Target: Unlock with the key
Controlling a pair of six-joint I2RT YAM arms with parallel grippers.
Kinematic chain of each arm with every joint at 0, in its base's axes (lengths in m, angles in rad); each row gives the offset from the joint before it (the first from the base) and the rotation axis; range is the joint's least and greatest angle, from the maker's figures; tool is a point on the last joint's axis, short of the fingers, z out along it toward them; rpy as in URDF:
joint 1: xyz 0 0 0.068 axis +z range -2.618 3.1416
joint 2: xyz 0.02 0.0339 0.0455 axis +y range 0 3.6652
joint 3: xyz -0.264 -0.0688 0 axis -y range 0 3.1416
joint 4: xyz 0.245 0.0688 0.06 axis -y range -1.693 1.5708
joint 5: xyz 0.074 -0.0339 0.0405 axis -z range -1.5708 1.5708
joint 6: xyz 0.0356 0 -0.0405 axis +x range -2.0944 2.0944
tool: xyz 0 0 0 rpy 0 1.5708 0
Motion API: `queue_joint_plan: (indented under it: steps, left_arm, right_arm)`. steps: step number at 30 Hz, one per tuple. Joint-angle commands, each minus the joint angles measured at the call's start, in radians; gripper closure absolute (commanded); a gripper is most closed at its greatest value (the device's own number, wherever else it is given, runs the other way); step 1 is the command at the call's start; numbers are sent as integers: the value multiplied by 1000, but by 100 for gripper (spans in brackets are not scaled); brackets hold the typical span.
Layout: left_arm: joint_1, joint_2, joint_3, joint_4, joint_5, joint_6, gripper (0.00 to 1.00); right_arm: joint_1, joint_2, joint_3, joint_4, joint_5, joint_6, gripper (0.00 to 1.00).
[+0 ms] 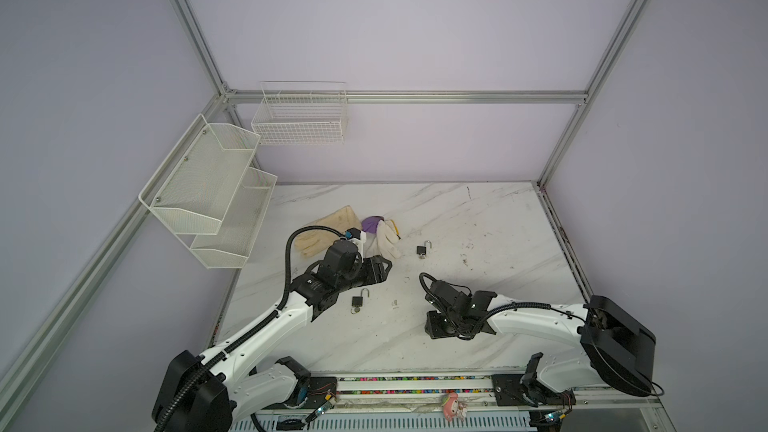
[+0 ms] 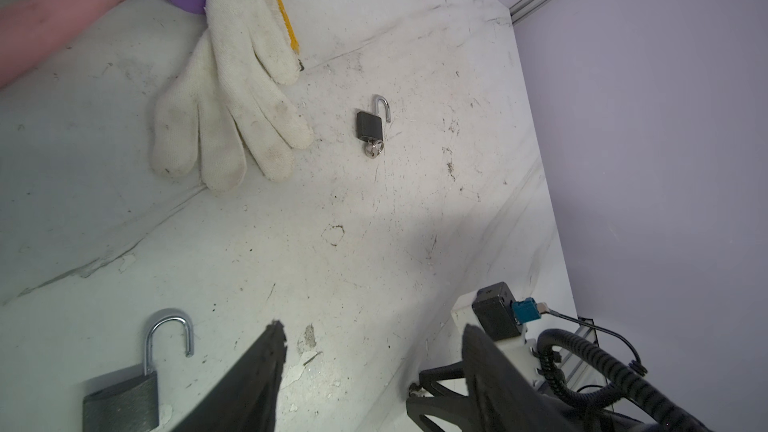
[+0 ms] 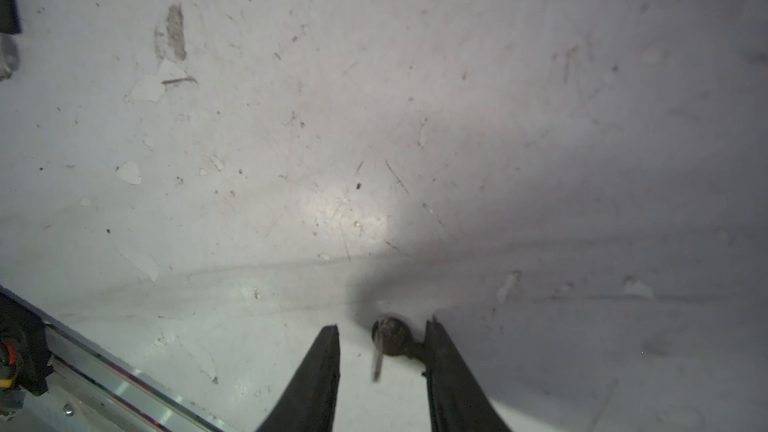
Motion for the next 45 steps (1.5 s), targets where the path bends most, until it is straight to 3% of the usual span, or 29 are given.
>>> queue_joint_plan:
  steps: [1, 15, 27, 40, 45]
  left_arm:
    - [5, -16, -40, 36, 11, 21, 32]
    - [5, -22, -39, 19, -2, 17, 32]
    - [5, -30, -42, 9, -28, 13, 32]
    - [8, -35, -45, -1, -29, 26, 32]
    - [7, -38, -46, 1, -33, 28, 32]
  right_arm:
    - [-5, 19, 5, -43, 26, -30, 62]
    - [41, 72, 80, -135, 107, -22, 68]
    - [129, 102, 161, -240, 210, 115, 61]
    - [129, 101, 131, -141, 142, 161, 64]
    - [129, 120, 131, -145, 149, 169, 70]
